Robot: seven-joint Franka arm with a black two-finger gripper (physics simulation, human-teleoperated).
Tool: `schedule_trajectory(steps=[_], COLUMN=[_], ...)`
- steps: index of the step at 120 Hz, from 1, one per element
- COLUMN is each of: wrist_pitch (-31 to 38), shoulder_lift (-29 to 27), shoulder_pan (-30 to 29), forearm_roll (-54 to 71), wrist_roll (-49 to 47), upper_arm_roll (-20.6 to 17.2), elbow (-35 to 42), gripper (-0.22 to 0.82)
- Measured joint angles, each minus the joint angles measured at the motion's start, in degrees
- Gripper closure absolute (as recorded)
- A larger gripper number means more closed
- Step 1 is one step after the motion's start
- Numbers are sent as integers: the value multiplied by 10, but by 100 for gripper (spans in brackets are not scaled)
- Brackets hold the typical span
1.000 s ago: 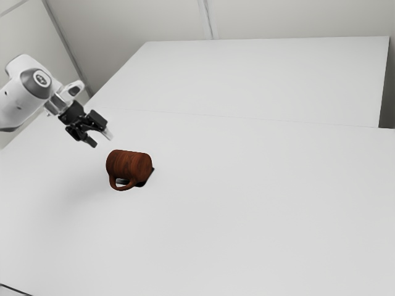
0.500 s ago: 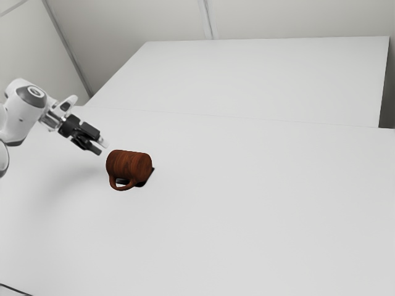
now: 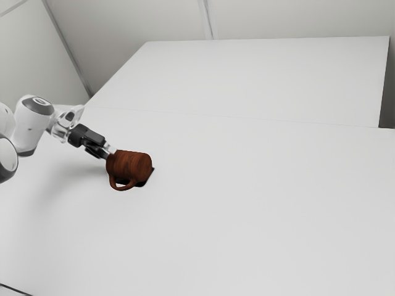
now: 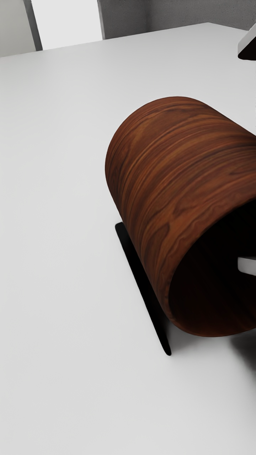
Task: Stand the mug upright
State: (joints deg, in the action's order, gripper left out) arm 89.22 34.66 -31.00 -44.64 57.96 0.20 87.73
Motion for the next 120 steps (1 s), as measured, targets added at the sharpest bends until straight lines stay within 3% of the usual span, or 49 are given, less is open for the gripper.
schedule_trajectory(steps=[16,33,55,67,120], wrist_pitch=[-21,-36,-49,-52,-48], shoulder_lift=[4,14,17,13,-23], shoulder_pan=[0,0,-2,-3,1], forearm_roll=[-24,-42,-49,-49,-36], wrist_roll=[-2,-7,-14,-17,-39], upper_arm_roll=[-1,-3,-3,-3,-4], elbow=[7,10,10,10,19], gripper=[2,12,48,61,76])
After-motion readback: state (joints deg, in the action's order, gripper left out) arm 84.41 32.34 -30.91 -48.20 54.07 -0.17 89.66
